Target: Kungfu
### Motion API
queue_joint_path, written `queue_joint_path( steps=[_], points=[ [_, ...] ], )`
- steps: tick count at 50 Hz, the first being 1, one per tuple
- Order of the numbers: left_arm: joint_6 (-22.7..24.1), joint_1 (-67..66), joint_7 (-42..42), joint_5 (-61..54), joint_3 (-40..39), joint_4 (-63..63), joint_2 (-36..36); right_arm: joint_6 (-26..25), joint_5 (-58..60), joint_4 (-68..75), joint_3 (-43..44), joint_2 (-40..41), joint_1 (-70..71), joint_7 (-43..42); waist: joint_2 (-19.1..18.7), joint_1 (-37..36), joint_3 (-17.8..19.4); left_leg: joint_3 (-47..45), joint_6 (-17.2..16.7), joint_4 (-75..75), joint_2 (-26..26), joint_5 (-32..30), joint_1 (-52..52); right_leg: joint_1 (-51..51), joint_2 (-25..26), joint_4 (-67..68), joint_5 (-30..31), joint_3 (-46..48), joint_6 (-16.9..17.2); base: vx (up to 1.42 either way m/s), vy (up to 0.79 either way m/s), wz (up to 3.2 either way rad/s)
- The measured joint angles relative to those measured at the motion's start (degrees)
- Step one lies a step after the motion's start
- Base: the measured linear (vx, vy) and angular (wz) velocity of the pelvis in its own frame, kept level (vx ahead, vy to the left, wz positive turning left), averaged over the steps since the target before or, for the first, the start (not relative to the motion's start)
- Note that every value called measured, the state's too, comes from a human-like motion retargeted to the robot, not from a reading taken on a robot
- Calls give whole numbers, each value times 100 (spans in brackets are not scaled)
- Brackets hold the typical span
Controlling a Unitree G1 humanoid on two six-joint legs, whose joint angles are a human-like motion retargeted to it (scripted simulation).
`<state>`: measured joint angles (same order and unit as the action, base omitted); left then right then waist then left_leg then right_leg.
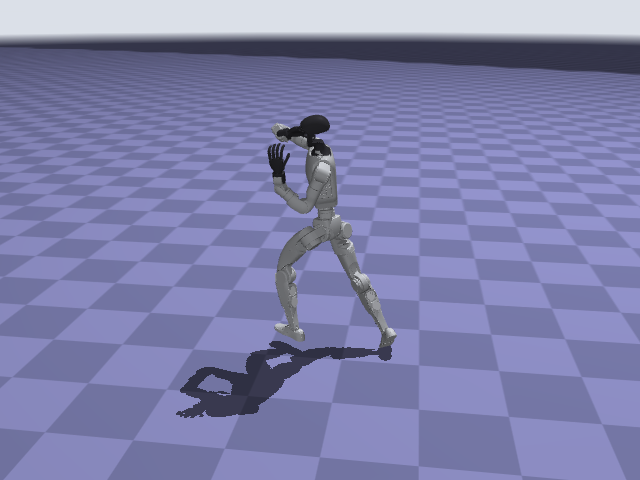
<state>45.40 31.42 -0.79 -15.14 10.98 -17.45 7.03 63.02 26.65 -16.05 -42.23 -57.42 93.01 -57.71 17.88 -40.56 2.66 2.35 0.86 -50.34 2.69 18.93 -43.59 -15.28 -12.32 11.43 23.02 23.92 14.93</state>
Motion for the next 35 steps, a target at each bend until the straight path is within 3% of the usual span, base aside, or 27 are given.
queue_joint_path(
  steps=[3, 7, 10, 13, 19, 25, 28, 32, 33, 35],
  points=[
    [268, 535, -996, 793, -76, -623, 127, 16, 823, -54, 29, 242, 827, -363, 55, 351, 120, 419, -154, -378, 135, 7, -443, 77, 608, -140, -1109, -1170, 7, -36, -37, 65],
    [240, 780, -1250, 901, -302, -757, 371, -84, 1557, 77, 358, 725, 787, -876, -231, 773, -181, 529, -261, -760, -271, 20, -812, 208, 772, 89, -2193, -533, 7, -46, -4, -29],
    [150, 787, -1359, 831, -296, -669, 410, -174, 1867, 240, 479, 806, 548, -1283, -514, 781, -269, 680, -480, -880, -776, -105, -963, 337, 1138, 241, -2659, -577, 7, -54, -9, -61],
    [-64, 674, -1490, 639, -240, -529, 352, -71, 1878, 499, 499, 862, 218, -1430, -654, 946, -304, 608, -514, -793, -762, -363, -894, 289, 1055, 281, -3017, -663, 7, -42, 12, -4],
    [-737, 443, -2010, -278, -375, -146, 180, 171, 987, 1436, 846, 1536, -930, -500, -929, 1143, -236, -133, -443, -207, -959, -695, -242, 216, 334, 521, -3561, -530, -47, -54, 24, -55],
    [-953, -138, -1829, -882, -1104, 667, 366, -182, -935, 1888, 1400, 2618, -2148, 676, -1384, 1673, -386, -539, -779, 891, -1799, -829, 676, 550, 362, 732, -4045, -639, -611, -71, 8, -118],
    [-922, -645, -1600, -981, -1679, 1086, 608, -312, -1447, 1792, 1731, 2866, -2754, 931, -1501, 1978, -393, -778, -932, 1686, -2190, -1232, 1260, 762, 468, 664, -4238, -804, -755, -84, -10, -143],
    [-961, -1458, -1289, -738, -2360, 1505, 987, -416, -1942, 1746, 1839, 2923, -3495, 1067, -1415, 2346, -346, -1089, -730, 2725, -2425, -2227, 2001, 1024, 581, 432, -4312, -1328, -810, -89, -30, -142],
    [-951, -1694, -1168, -644, -2462, 1560, 1121, -421, -2057, 1747, 1833, 2906, -3687, 1194, -1348, 2377, -313, -1127, -556, 2996, -2374, -2486, 2226, 1087, 579, 401, -4292, -1500, -859, -71, -34, -158],
    [-911, -2181, -969, -355, -2555, 1640, 1351, -481, -2352, 1745, 1849, 2902, -4112, 1526, -1129, 2512, -259, -1223, -81, 3288, -2145, -2437, 2590, 1209, 516, 335, -4211, -1831, -953, -74, -39, -137]
  ],
)
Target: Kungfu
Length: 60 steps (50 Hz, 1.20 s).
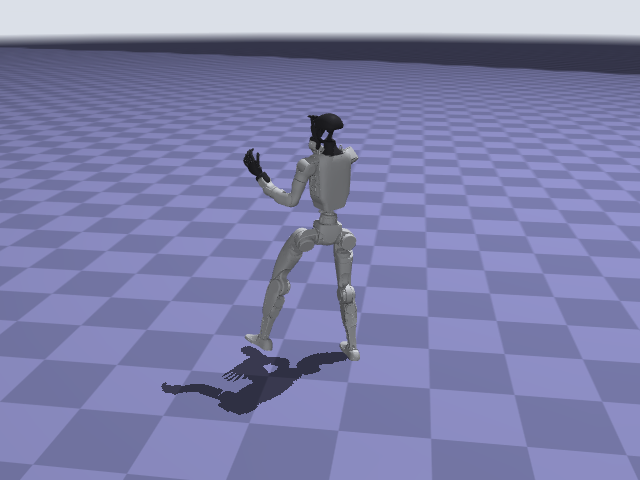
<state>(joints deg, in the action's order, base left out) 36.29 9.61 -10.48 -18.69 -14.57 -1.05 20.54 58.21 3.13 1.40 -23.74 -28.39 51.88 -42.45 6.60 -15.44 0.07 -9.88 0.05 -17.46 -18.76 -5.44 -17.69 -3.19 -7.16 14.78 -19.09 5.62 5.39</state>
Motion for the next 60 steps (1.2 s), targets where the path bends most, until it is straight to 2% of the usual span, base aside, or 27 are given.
queue_joint_path(
  steps=[2, 5, 10, 13, 14, 16, 17, 18, 20, 22, 24, 25, 28, 30, 31, 35, 37, 40, 42, 43, 45, 47, 50, 52, 54, 57, 60],
  points=[
    [108, -426, 119, 453, 28, 197, 147, -178, -536, -70, 50, 39, -555, 589, 125, 352, -22, 400, -104, -326, 419, 630, 7, 60, -8, -95, 133, -172, -71, -58, -28, -68],
    [-39, -851, 506, 914, 175, 769, 101, -287, -1026, -96, 70, -6, -1373, 1526, 136, 672, -129, 1544, -239, -1314, 1660, 1511, -246, 185, -23, -323, 409, -365, -209, -45, -14, -100],
    [-470, -1300, 2104, 1142, 859, 1489, 173, -195, -686, 687, 420, -165, -2598, 2334, 46, 637, -171, 313, -428, -1556, 2278, 1898, -360, 525, 279, -562, 692, -1093, -443, -28, -22, -135],
    [-647, -1307, 3094, 1472, 1180, 1786, 334, -225, -233, 1611, 684, -201, -3136, 2797, -94, 719, -74, 470, -997, -1139, 2635, 1727, -444, 575, 713, -753, 820, -1364, -638, -14, -34, -109],
    [-695, -1219, 3352, 1616, 1309, 1901, 351, -239, -21, 1993, 825, -216, -3301, 3029, -108, 732, -29, 671, -789, -950, 2774, 1561, -484, 588, 843, -779, 844, -1444, -681, 1, -30, -102],
    [-765, -965, 3799, 1910, 1602, 2118, 345, -333, 383, 2828, 1108, -262, -3593, 3469, -9, 739, 52, 1014, 149, -649, 2962, 1252, -564, 667, 1040, -731, 846, -1605, -678, 6, -40, -92],
    [-787, -810, 3976, 2040, 1765, 2215, 335, -451, 566, 3305, 1243, -259, -3703, 3643, 76, 778, 63, 1053, 502, -582, 2907, 1266, -569, 775, 1148, -626, 830, -1642, -597, 3, -56, -51],
    [-799, -615, 4121, 2153, 1948, 2319, 316, -617, 767, 3880, 1411, -195, -3770, 3804, 151, 871, 35, 922, 506, -613, 2658, 1500, -533, 972, 1307, -430, 810, -1607, -427, 6, -60, -55],
    [-773, -228, 4261, 2285, 2236, 2465, 243, -993, 1265, 4958, 1628, -81, -3738, 4154, 452, 936, 96, 1121, 279, -779, 2564, 1642, -763, 1439, 1519, 4, 810, -1508, 273, 4, -74, -97],
    [-762, 243, 4347, 2189, 2665, 2556, 161, -1533, 1703, 5844, 1843, -103, -3667, 4510, 622, 975, 228, 895, -142, -1043, 1748, 1822, -932, 1733, 1851, 234, 674, -485, 961, -18, -123, -63],
    [-834, 843, 4563, 1932, 3198, 2693, -41, -2151, 2144, 6634, 2090, -192, -3652, 4810, 475, 1129, 195, 912, -421, -1151, 1002, 1857, -1203, 2259, 1944, 811, 768, 839, 961, -24, -72, -39],
    [-881, 1126, 4731, 1801, 3418, 2775, -181, -2461, 2350, 6989, 2176, -240, -3663, 4922, 384, 1077, 112, 986, -378, -1137, 833, 1838, -1368, 2527, 1756, 1220, 871, 1375, 961, -2, -1, -148],
    [-864, 1595, 5046, 1682, 4059, 2891, -724, -3096, 2749, 7734, 2438, -543, -3950, 5309, 233, 696, -31, 1048, -338, -958, 273, 1744, -1451, 3244, 1088, 3269, 1077, 1694, 961, 12, 1, -128],
    [-760, 1773, 4979, 1682, 4575, 2804, -1009, -3321, 2865, 8031, 2608, -776, -4268, 5399, -65, 851, -90, 1220, -121, -931, 43, 1772, -1511, 3498, 476, 4631, 1186, 1801, 961, 24, 17, 69],
    [-673, 1825, 4925, 1744, 4737, 2746, -1149, -3362, 2858, 8120, 2686, -906, -4448, 5323, -210, 1100, -80, 1430, 80, -1009, 185, 1837, -1577, 3481, -37, 5250, 1193, 1845, 864, 21, 22, 153],
    [-304, 1946, 4630, 2105, 5061, 2517, -1418, -3316, 2651, 8451, 2833, -1243, -4939, 4882, -595, 1517, -55, 1923, 636, -1132, 213, 1941, -1833, 3869, -1606, 7122, 1338, 1524, -131, 5, -7, 54],
    [-94, 1970, 4414, 2253, 5137, 2408, -1403, -3280, 2596, 8644, 2907, -1321, -5090, 4695, -704, 1613, 11, 2209, 925, -1253, 317, 2022, -1959, 4262, -2356, 7468, 1440, 1164, -840, -4, -21, 9],
    [231, 1941, 4092, 2345, 5123, 2308, -1305, -3408, 2563, 9046, 2971, -1424, -5248, 4314, -819, 1877, 95, 2660, 1330, -1691, 773, 2200, -2240, 4811, -3957, 7065, 1482, 708, -2036, -3, -20, 64],
    [417, 1822, 3935, 2383, 5006, 2343, -1282, -3542, 2544, 9347, 2989, -1543, -5275, 4154, -824, 2212, 302, 2993, 1494, -2210, 1348, 2420, -2316, 4909, -4904, 5875, 1459, 215, -2039, -7, -17, 133],
    [466, 1768, 3854, 2421, 4876, 2394, -1242, -3635, 2552, 9485, 2978, -1596, -5185, 4079, -866, 2310, 448, 3053, 1495, -2376, 1362, 2527, -2333, 5003, -5107, 5061, 1552, 22, -2039, -28, -16, 24],
    [407, 1610, 3791, 2466, 4500, 2498, -1157, -3881, 2479, 9601, 2872, -1696, -4912, 3937, -980, 2213, 702, 2854, 1495, -2439, 986, 2684, -2272, 5313, -4907, 3121, 2103, -314, -2039, -51, 1, -159],
    [229, 1405, 3880, 2360, 4127, 2540, -1055, -4045, 2280, 9601, 2800, -1738, -4706, 3898, -1144, 1882, 756, 2492, 1495, -2229, 404, 2689, -2302, 5478, -4296, 1525, 2489, -120, -2039, -62, 15, -251],
    [109, 1122, 3979, 2087, 3734, 2599, -863, -4060, 2019, 9601, 2795, -1639, -4639, 3926, -1383, 1912, 814, 2587, 1495, -2412, 74, 2821, -2661, 5595, -3636, 1397, 2348, 89, -2039, -35, -17, -102],
    [81, 1046, 3974, 1914, 3634, 2667, -706, -4038, 1913, 9601, 2808, -1491, -4706, 3997, -1403, 1837, 723, 2609, 1495, -2464, -16, 2811, -2920, 5733, -3238, 1953, 2755, 512, -1968, -19, -29, -56],
    [27, 985, 4094, 1847, 3508, 2754, -570, -4064, 1860, 9601, 2843, -1297, -4856, 4044, -1230, 1837, 616, 2478, 1495, -2413, 154, 2790, -2938, 5866, -3126, 2859, 2964, 883, -1632, -8, -21, -2],
    [-33, 801, 4368, 1858, 3202, 2869, -403, -4010, 1899, 9601, 2867, -960, -5043, 4110, -811, 1827, 447, 2070, 1460, -2170, 367, 2723, -2703, 5918, -2968, 4589, 2695, 1643, -1000, 5, -15, 12],
    [38, 611, 4406, 1750, 2950, 2995, -305, -3931, 2093, 9601, 2809, -656, -5140, 4149, -307, 1742, 269, 1538, 1337, -1822, 494, 2635, -2295, 5723, -2345, 6012, 2245, 2316, 142, -4, -23, -16]
  ],
)
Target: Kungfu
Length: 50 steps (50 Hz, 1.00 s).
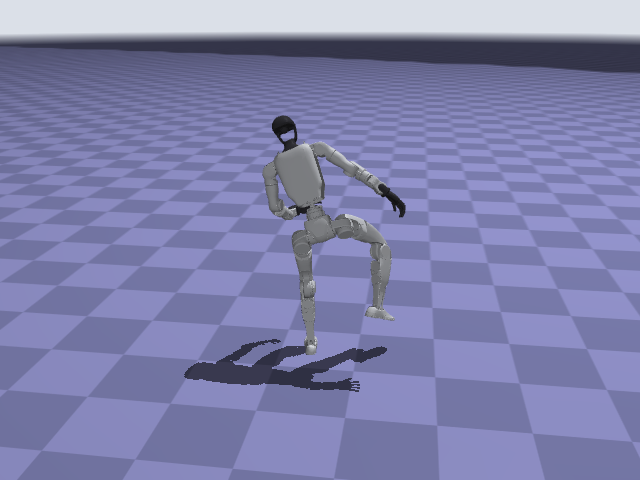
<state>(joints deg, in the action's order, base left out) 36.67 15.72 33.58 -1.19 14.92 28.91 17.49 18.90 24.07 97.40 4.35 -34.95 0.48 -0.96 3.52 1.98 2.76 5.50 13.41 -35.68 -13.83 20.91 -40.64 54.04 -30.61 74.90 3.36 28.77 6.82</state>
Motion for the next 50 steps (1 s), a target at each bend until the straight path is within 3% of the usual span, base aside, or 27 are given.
queue_joint_path(
  steps=[2, 5, 7, 9, 13, 15, 17, 22, 27, 30, 32, 33, 35, 37, 40, 45, 50],
  points=[
    [94, -46, -65, -151, -29, 94, 39, 12, 132, 0, -18, 168, -5, -70, 291, -77, -154, -351, -160, 195, -38, -85, 189, 9, 915, 670, -360, 244, 813, -19, -41, -87],
    [178, 108, -72, -309, -17, 212, 69, 40, 191, 0, -35, 353, 211, -147, 622, -345, -424, -843, -676, 85, -503, -217, 1, 419, 2637, 1229, -804, 1046, 818, -49, -86, -147],
    [209, 204, -21, -307, 91, 219, 43, 58, 179, 0, -35, 430, 309, -158, 730, -372, -620, -1057, -868, -4, -569, -162, -10, 410, 3242, 1299, -897, 1244, 818, -27, -32, -91],
    [270, 400, 103, -285, 296, 364, -90, 22, 118, 0, -45, 546, 483, -149, 787, -358, -698, -1288, -954, -6, -549, -80, 189, 138, 3483, 1235, -947, 1073, 818, -23, -7, -57],
    [497, 915, 444, -163, 697, 938, -601, -10, -55, 0, -7, 715, 960, -52, 602, -112, -548, -1567, -985, 390, -377, -45, 924, -712, 3261, 386, -750, 32, 818, -21, 16, 0],
    [607, 1081, 483, -58, 960, 1202, -923, 26, -126, 0, 21, 678, 1134, -31, 458, 168, -413, -1640, -843, 718, 62, -52, 1409, -1224, 2532, -261, -633, -584, 818, -24, 32, 65],
    [714, 1265, 400, 120, 1136, 1407, -1126, 79, -133, 0, 101, 699, 1374, -46, 442, 348, -261, -1763, -853, 895, 289, -84, 1727, -1512, 1839, -1102, -393, -831, 200, -40, -1, 27],
    [1154, 1683, -391, 962, 1241, 1848, -1397, 164, -201, 0, 327, 1001, 2037, -165, 378, 738, 115, -2087, -1049, 1198, 500, -80, 2420, -2027, 1145, -4138, 29, -1568, -779, -55, -27, -23],
    [1596, 2201, -1853, 2448, 1230, 2505, -1460, 143, -374, -19, 298, 1501, 2694, -14, 263, 638, 363, -2649, -1552, 1228, 191, 53, 3003, -2163, 541, -5915, -539, -845, -1698, -56, -46, -97],
    [1584, 2469, -2302, 3254, 1232, 3039, -1588, -61, -387, -201, 228, 1769, 3001, 71, 398, 677, 454, -2941, -1888, 961, 188, 347, 3233, -2240, 294, -6022, -82, -205, -1091, -60, -88, -50],
    [1550, 2605, -2240, 3593, 1094, 3351, -1703, -359, -359, -378, 182, 1898, 3247, 83, 495, 800, 372, -3040, -1941, 815, 318, 535, 3185, -1446, 274, -5449, 317, -1220, -732, -64, -80, -15],
    [1509, 2709, -2201, 3773, 936, 3475, -1786, -518, -303, -492, 215, 1927, 3431, 115, 521, 864, 450, -3057, -1880, 747, 404, 640, 3163, -976, 295, -4989, 111, -1711, -656, -80, -48, -21],
    [1431, 2933, -2268, 4025, 754, 3774, -1948, -601, -95, -599, 352, 1902, 3792, 281, 478, 1003, 675, -2965, -1746, 641, 594, 853, 3165, -496, 72, -4571, -64, -1868, -623, -87, -44, -27],
    [1244, 3099, -2478, 3948, 811, 4075, -1946, -670, 13, -672, 329, 1903, 4024, 515, 183, 1184, 625, -2573, -1715, 569, 614, 1032, 2890, -110, 60, -4157, -459, -1705, -595, -63, -25, -8],
    [1259, 3218, -2822, 3843, 689, 4226, -2054, -452, 390, -833, 343, 1823, 4210, 685, -326, 1356, 656, -1975, -1997, 885, 610, 1092, 2733, 361, 274, -3877, -747, -1728, -534, -56, -23, -3],
    [1400, 3672, -3116, 3600, 816, 4295, -1903, -334, 693, -1039, -116, 1504, 4484, 439, -801, 1470, 805, -1899, -2598, 1569, 609, 885, 2751, 915, 315, -3578, -828, -1585, -684, -38, -8, -13],
    [1292, 3912, -3173, 3925, 693, 4382, -2010, 87, 498, -1238, -105, 1400, 4553, 654, -1129, 1588, 968, -1852, -2747, 1841, 578, 808, 2664, 1112, 290, -3545, -795, -1530, -749, -20, -1, 16]
  ],
)
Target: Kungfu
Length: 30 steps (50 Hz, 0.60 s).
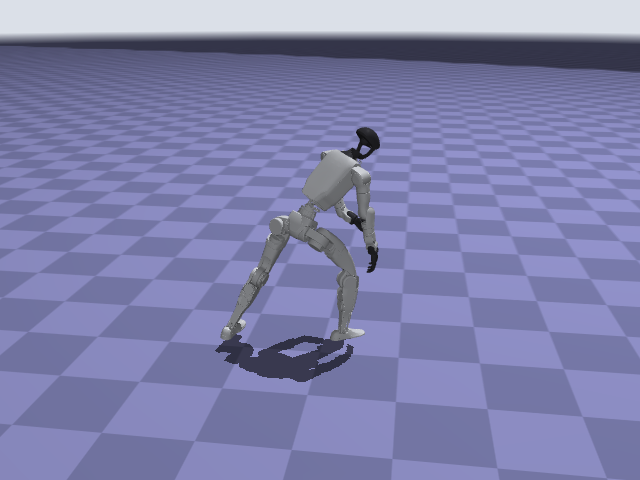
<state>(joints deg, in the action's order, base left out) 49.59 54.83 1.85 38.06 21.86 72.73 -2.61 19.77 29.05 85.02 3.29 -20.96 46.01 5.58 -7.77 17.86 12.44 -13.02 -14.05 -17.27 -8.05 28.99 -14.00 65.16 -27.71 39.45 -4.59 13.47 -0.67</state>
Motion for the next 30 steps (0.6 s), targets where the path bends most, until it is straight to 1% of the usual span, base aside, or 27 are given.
queue_joint_path(
  steps=[5, 8, 10, 12, 15, 18, 20, 21, 23, 25, 28, 30],
  points=[
    [-126, -101, -43, 230, 27, -155, 10, 492, -350, -505, -336, -24, -148, 657, -163, -8, 71, 74, -95, 253, 32, -179, 55, -7, -9, -47, 119, 4, -34, -4, 5, 7],
    [-285, -254, 217, 318, 126, -488, 188, 808, -577, -1110, -841, -53, -282, 1139, -203, -3, 78, 133, -95, 370, 77, -272, 91, -73, -72, -88, 174, 22, -12, 3, 6, 18],
    [-515, -439, 570, 237, 205, -923, 412, 963, -760, -1667, -1252, -90, -374, 1411, -232, -7, 77, 167, -95, 409, 90, -302, 116, -132, -96, -118, 207, 29, 8, 8, 8, 9],
    [-861, -721, 974, 64, 269, -1543, 677, 1041, -920, -2295, -1515, -39, -478, 1682, -268, -57, 58, 168, -95, 440, 91, -319, 164, -213, -93, -179, 254, 30, 27, 11, 8, -3],
    [-1447, -1223, 1536, -112, 349, -2746, 1158, 888, -1534, -3462, -1766, 163, -685, 2168, -325, -165, 30, 178, -86, 460, 87, -327, 222, -358, -93, -292, 328, 62, 48, 13, 6, -3],
    [-1926, -1796, 1434, 13, 550, -4275, 1833, 415, -2661, -4958, -2052, 363, -994, 2576, -395, -279, 1, 201, -38, 487, 136, -329, 258, -516, -175, -421, 411, 119, 92, 14, 14, 9],
    [-2156, -2211, 1052, 308, 627, -5296, 2258, 258, -3252, -5901, -2212, 548, -1197, 2594, -450, -380, -26, 220, -12, 509, 172, -316, 285, -622, -220, -520, 475, 157, 119, 15, 19, 6],
    [-2228, -2379, 813, 457, 658, -5750, 2468, 282, -3421, -6304, -2291, 631, -1279, 2496, -484, -434, -46, 234, 0, 523, 190, -306, 300, -675, -237, -574, 511, 177, 130, 15, 20, 3],
    [-2390, -2697, 296, 774, 749, -6568, 2859, 400, -3607, -7003, -2441, 756, -1417, 2192, -541, -545, -89, 260, 30, 544, 236, -278, 329, -772, -281, -679, 588, 218, 155, 17, 24, 0],
    [-2596, -2963, -186, 1123, 869, -7156, 3157, 632, -3543, -7444, -2559, 866, -1536, 1808, -597, -650, -137, 253, 55, 559, 272, -252, 362, -866, -343, -766, 663, 277, 191, 17, 27, -2],
    [-2903, -3189, -384, 1496, 960, -7481, 3378, 1026, -3360, -7608, -2654, 1018, -1680, 1397, -699, -777, -204, 258, 82, 574, 296, -214, 427, -1029, -421, -882, 755, 427, 244, 13, 22, -5],
    [-3032, -3274, -339, 1568, 985, -7524, 3414, 1151, -3391, -7537, -2690, 1095, -1756, 1258, -765, -835, -245, 265, 106, 578, 293, -175, 463, -1106, -466, -912, 749, 561, 258, 9, 18, -9]
  ],
)
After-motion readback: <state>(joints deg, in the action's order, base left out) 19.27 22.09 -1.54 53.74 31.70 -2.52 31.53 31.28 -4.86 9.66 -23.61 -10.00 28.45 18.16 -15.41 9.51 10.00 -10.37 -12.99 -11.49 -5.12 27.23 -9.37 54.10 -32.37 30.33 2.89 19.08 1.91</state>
